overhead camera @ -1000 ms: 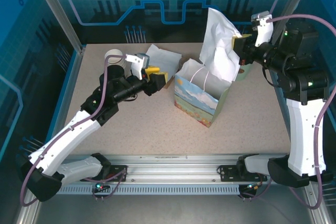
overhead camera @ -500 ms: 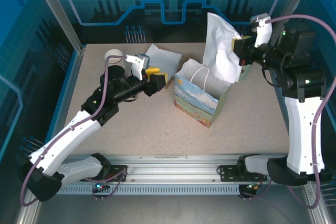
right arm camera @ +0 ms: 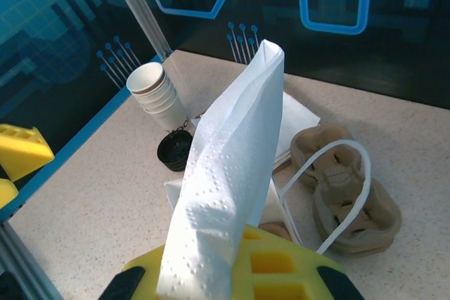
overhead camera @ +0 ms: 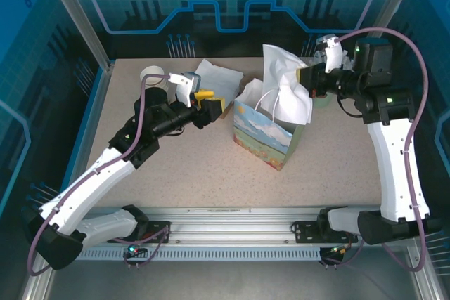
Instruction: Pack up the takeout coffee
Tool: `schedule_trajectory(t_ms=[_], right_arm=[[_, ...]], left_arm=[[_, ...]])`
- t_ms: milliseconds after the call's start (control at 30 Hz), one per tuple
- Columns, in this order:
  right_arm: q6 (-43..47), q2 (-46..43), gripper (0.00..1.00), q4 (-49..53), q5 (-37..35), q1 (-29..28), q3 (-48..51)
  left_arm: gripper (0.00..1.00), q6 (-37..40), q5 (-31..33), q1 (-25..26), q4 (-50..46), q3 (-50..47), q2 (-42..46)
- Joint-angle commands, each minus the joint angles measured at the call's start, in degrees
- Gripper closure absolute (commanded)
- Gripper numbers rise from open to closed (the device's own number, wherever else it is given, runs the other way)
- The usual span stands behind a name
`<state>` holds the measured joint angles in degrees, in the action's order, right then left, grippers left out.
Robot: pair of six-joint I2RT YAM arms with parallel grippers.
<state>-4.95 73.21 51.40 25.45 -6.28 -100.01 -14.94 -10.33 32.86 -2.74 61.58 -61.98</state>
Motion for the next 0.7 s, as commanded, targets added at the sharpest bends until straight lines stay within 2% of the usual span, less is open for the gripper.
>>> schedule_trajectory(t_ms=[0,267,667], right_arm=[[-1.06,1.14,1.00,-4.20,4.38,0.90,2.20],[-2.16,2.80,1.00,-9.04,6.07,0.27,6.88],[-3.67,4.64,1.00,-15.00,7.38,1.22,5.91]], left_arm=[[0.45,0.26,0.05,0.21,0.42,-0.76,-0.59],[0.45,0.47,0.21,0.26,0.44,-0.76,-0.77],[0.45,0.92,0.14,0.24,0.39,-0.50,-1.32]])
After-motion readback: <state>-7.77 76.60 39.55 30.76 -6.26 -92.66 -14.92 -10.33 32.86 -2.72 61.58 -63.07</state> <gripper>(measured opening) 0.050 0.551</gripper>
